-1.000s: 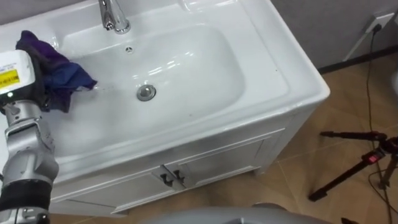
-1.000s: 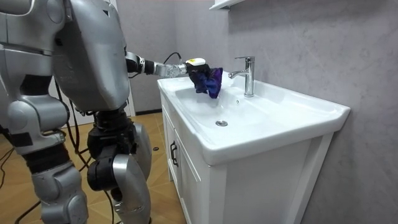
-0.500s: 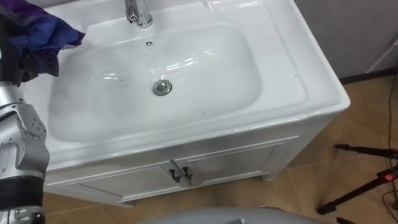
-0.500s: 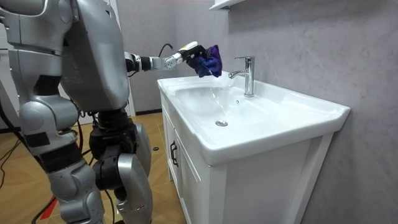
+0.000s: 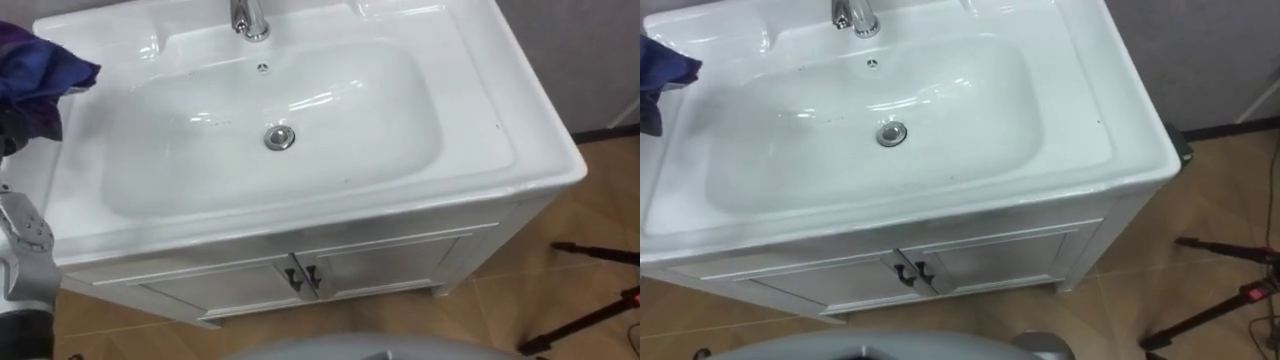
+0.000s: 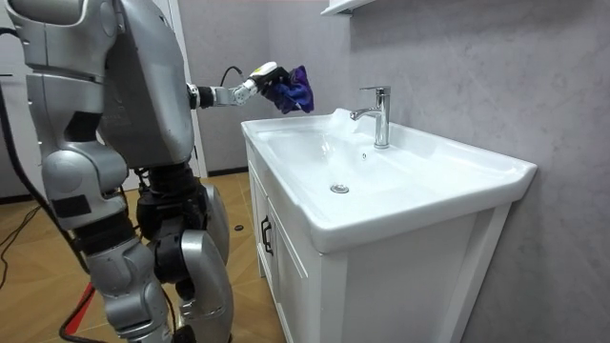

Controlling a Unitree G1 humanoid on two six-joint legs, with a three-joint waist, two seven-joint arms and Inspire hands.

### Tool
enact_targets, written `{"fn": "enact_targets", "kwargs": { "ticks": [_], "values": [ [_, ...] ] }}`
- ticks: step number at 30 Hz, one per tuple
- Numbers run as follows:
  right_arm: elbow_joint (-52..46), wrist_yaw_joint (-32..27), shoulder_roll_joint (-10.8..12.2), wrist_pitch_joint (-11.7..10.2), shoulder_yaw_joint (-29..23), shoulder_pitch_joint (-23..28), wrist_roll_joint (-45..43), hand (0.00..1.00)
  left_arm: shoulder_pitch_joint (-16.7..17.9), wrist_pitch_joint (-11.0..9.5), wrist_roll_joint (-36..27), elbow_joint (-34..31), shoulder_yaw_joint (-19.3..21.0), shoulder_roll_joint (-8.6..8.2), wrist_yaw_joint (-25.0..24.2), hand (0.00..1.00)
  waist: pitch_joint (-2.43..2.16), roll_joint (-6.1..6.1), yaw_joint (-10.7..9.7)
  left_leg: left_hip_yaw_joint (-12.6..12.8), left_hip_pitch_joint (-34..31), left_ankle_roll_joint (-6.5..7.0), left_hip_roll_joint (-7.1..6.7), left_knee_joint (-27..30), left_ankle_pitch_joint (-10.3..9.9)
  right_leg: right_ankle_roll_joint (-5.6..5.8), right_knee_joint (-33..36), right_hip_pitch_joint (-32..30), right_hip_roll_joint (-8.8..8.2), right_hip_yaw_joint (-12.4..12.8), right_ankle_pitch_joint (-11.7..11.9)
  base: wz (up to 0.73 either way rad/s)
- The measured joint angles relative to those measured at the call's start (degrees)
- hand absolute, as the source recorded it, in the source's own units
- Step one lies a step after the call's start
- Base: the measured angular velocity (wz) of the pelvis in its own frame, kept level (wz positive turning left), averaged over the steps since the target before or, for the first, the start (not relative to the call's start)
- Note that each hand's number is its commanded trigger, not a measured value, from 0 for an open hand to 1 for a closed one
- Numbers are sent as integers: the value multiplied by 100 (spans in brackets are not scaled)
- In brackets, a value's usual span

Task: Wipe basin

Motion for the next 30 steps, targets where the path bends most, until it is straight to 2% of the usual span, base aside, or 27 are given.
{"fn": "enact_targets", "kwargs": {
  "ticks": [4,9,13,18,20,24,27,30],
  "values": [
    [-4,0,0,-21,18,-66,15,0,18,-1,-7,19,0,-10,-19,100,10,10,129,-13,-42,0,-1,-8,0,0,-26,-1,-3,-8,0,3],
    [0,5,-2,-44,152,-91,71,0,43,3,-7,150,2,-17,-18,100,9,14,117,-170,-96,7,-9,-6,6,6,-88,44,-4,-150,4,16],
    [-1,5,-21,-77,154,-54,105,0,189,28,9,145,-1,-67,-19,100,14,28,101,-184,-60,7,-9,-7,5,11,-125,127,-3,-198,1,6],
    [1,42,-29,-77,158,-49,199,0,211,122,8,122,-6,-259,-87,100,28,48,77,-184,-8,7,-10,-10,5,17,-212,204,4,-215,-1,2],
    [1,64,-34,-77,192,-45,211,0,230,123,9,122,-44,-262,-102,100,30,45,56,-185,-10,7,-10,-10,5,17,-218,246,4,-244,-1,5],
    [4,146,-45,-74,211,-31,212,0,311,130,35,128,-68,-313,-114,100,30,8,10,-183,-3,7,-10,-9,5,17,-212,243,8,-195,-1,-2],
    [3,223,-51,-71,211,-9,219,0,441,180,37,131,-127,-484,-144,100,29,-25,-30,-175,-6,7,-15,-8,5,18,-210,222,10,-155,-2,-3],
    [2,229,-49,-67,223,31,209,0,451,234,40,132,-280,-547,-242,100,28,-68,-35,-173,-11,7,-15,-8,5,18,-209,198,12,-156,-2,0]
  ]
}}
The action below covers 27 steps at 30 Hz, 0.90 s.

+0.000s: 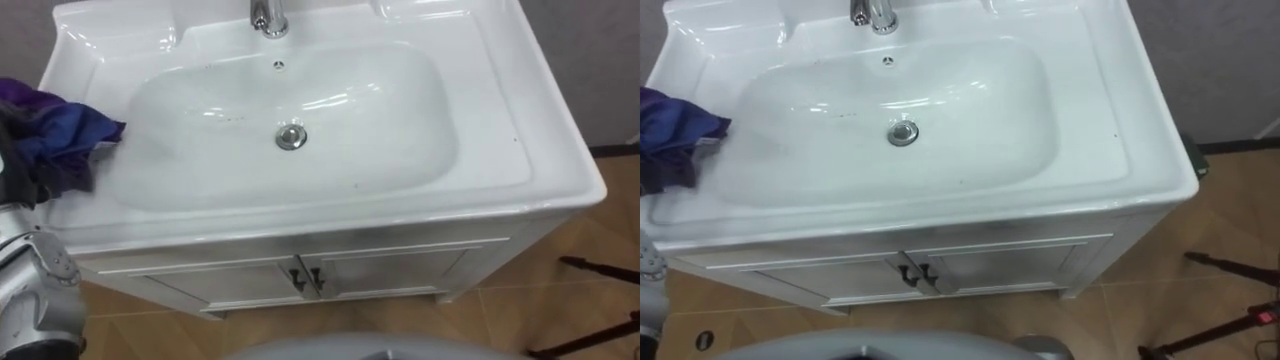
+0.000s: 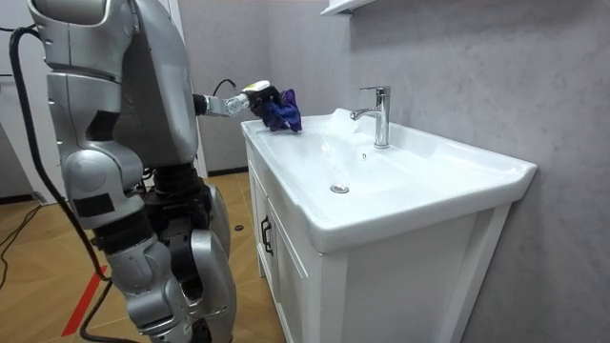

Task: Wipe basin

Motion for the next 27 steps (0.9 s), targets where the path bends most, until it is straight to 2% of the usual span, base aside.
{"fn": "enact_targets", "kwargs": {
  "ticks": [4,13,22,27],
  "values": [
    [0,1,0,0,-2,20,-1,0,0,7,60,0,-10,-28,-44,100,-9,-32,-11,7,-6,0,1,2,0,0,0,9,1,4,0,0],
    [-1,28,10,0,-2,63,-12,0,-1,13,694,0,-9,-43,-113,100,-4,-30,-20,19,4,0,4,6,0,1,-9,35,7,31,1,0],
    [3,44,1,72,-22,115,-41,0,53,61,745,80,-5,-43,-110,100,-9,46,-4,48,28,0,10,-10,0,0,-18,44,26,85,1,-2],
    [-30,35,-12,119,-22,179,-43,0,91,95,746,506,11,-43,-78,100,-16,98,30,189,116,0,18,-115,0,0,23,6,42,213,1,-13]
  ]
}}
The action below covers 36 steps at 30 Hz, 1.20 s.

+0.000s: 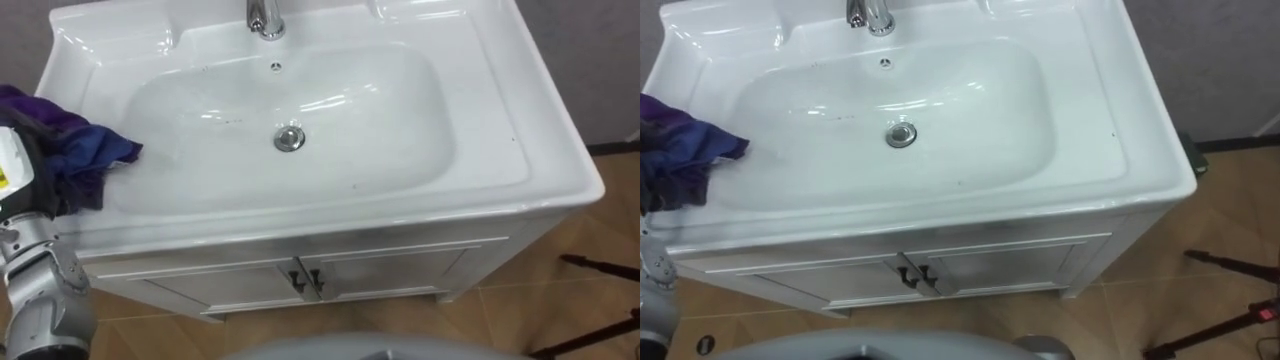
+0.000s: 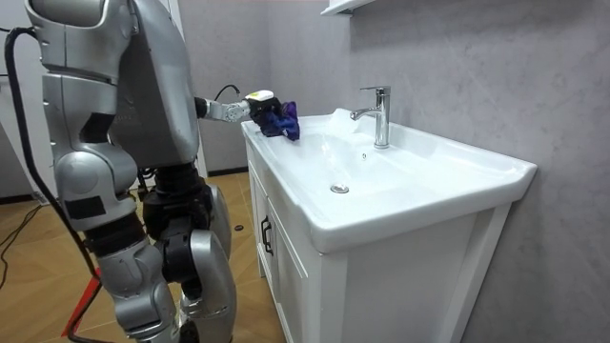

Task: Wipe basin

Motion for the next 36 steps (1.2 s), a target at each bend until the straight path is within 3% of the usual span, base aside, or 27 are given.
{"fn": "enact_targets", "kwargs": {
  "ticks": [10,11,12,13,19,26,31,36],
  "values": [
    [-4,43,-1,22,-57,-10,11,0,0,1,0,357,141,0,190,100,-3,-15,-23,96,-2,0,-3,-7,0,3,113,-142,-12,124,-5,-6],
    [-3,62,-1,81,-57,-11,12,0,-1,1,0,378,141,0,195,57,-6,-18,-23,97,3,0,-4,-6,0,3,110,-149,-14,124,-9,0],
    [-3,80,-1,119,-56,-16,12,0,-1,1,0,395,149,0,204,4,-12,-27,-21,98,2,0,-6,-6,0,2,114,-168,-19,128,-18,0],
    [0,93,-1,125,-57,-21,13,0,0,2,0,398,152,0,212,0,-17,-31,-19,98,-1,0,-6,-6,0,2,121,-177,-18,131,-19,0],
    [4,114,1,149,-49,-53,21,0,1,3,-72,601,185,0,411,0,-26,-49,-15,145,10,3,-9,-1,2,-6,207,-226,-22,195,-28,-4],
    [-46,91,1,342,-61,-48,46,0,-9,-1,-173,657,211,-3,457,0,-80,-144,-22,144,57,10,-35,4,6,-8,298,-225,-60,230,-93,0],
    [-216,19,6,379,-56,-41,67,0,-18,2,-211,657,211,-4,431,0,-81,-148,-32,142,65,23,-47,2,13,-7,307,-222,-72,216,-93,0],
    [-222,-13,18,380,-47,-45,108,0,-50,60,-770,535,205,-4,290,0,-80,-140,-40,137,69,23,-45,6,14,-4,287,-216,-63,225,-90,0]
  ]
}}
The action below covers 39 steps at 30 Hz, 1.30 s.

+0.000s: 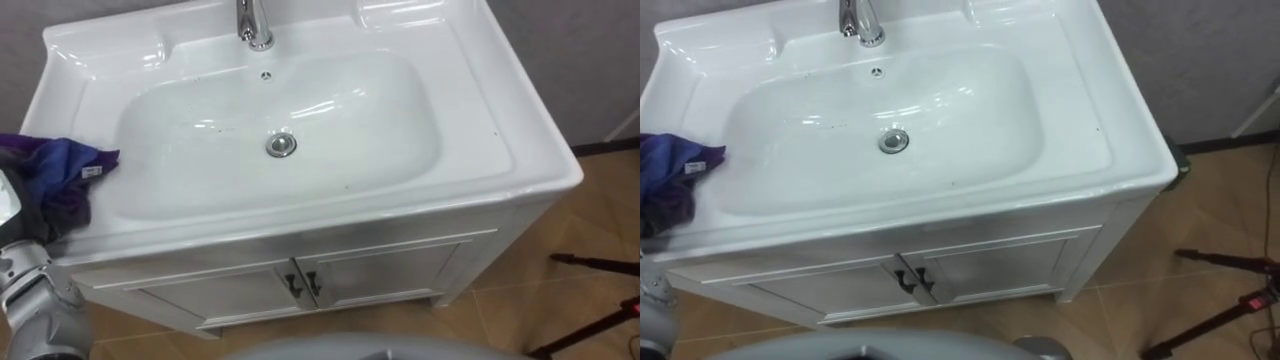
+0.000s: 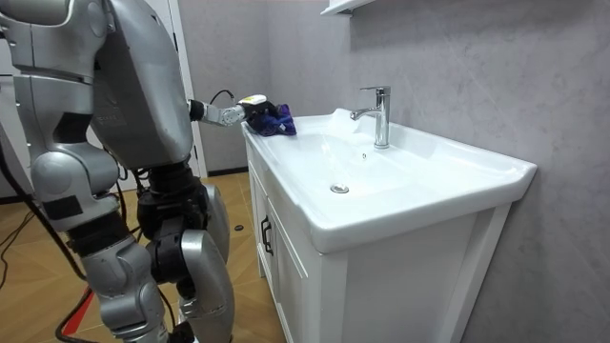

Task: Wipe basin

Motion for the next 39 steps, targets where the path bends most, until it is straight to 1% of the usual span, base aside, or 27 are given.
{"fn": "enact_targets", "kwargs": {
  "ticks": [3,5,10,12,13,14,16,18,25,26,27,29,33,36,39],
  "values": [
    [1,-46,0,2,44,-10,169,0,-39,125,-345,-111,-23,0,-134,0,8,31,-6,-1,-3,0,-4,6,0,8,-7,8,-2,5,7,0],
    [0,-77,6,0,57,-17,182,0,-68,150,-523,-122,-43,0,-191,0,11,55,-14,-1,-4,0,-8,6,0,8,-2,11,-9,-3,7,0],
    [-3,-88,7,-4,56,-66,160,0,-98,187,-801,-287,-69,0,-387,0,46,94,-19,-3,-24,4,-9,6,2,12,3,0,-13,5,4,2],
    [-3,-92,8,-11,57,-76,162,0,-74,214,-1012,-473,-85,0,-503,0,53,88,-16,-39,-39,5,-12,11,3,16,-3,3,-17,-15,1,9],
    [-3,-109,8,-11,58,-83,170,0,-63,232,-1202,-689,-118,0,-600,0,65,72,-18,-80,-89,5,-20,57,2,18,-8,-3,-33,-57,0,18],
    [-3,-147,7,-15,55,-102,171,0,-64,231,-1330,-869,-149,-1,-703,0,88,65,-19,-131,-117,5,-32,74,2,23,-9,-4,-50,-108,-3,23],
    [-3,-199,9,-54,55,-111,170,0,-62,231,-1440,-1051,-221,-7,-837,0,94,61,-18,-140,-136,5,-38,110,2,32,-15,-3,-62,-136,-9,13],
    [-3,-200,11,-70,55,-141,166,0,-63,233,-1510,-1262,-235,-34,-1119,0,95,64,-16,-136,-180,5,-41,124,2,36,-20,-9,-65,-143,-11,2],
    [-10,-188,20,-56,61,-177,159,0,-64,302,-1387,-1810,-356,-35,-1971,0,103,78,-20,-118,-198,5,-49,123,2,42,-30,-7,-78,-153,-14,0],
    [-15,-185,31,-54,62,-195,164,0,-65,344,-1290,-1902,-360,-35,-2144,0,104,72,-15,-112,-214,5,-50,132,2,43,-14,-13,-77,-147,-25,0],
    [-39,-186,40,-52,63,-218,175,0,-85,393,-1175,-1992,-360,-34,-2299,0,93,93,-16,-114,-246,5,-50,151,2,43,-16,-14,-77,-160,-28,0],
    [-60,-191,41,-58,88,-224,231,0,-184,411,-1046,-2085,-377,-34,-2519,0,110,72,-10,-116,-282,5,-49,169,2,43,-13,-15,-77,-192,-27,8],
    [-40,-197,42,-61,283,-295,359,0,-399,420,-681,-2123,-412,-33,-2904,0,119,64,14,-121,-287,5,-48,165,2,43,-17,-6,-74,-189,-27,3],
    [-36,-193,54,-82,287,-368,427,0,-412,421,-447,-2127,-412,-33,-3164,0,120,64,3,-120,-285,5,-48,164,2,43,-34,-6,-69,-184,-27,-2],
    [-19,-194,54,-83,287,-394,442,0,-416,446,-342,-2130,-412,-33,-3305,0,125,56,5,-125,-278,5,-46,163,2,43,-55,-6,-61,-166,-26,0]
  ]
}}
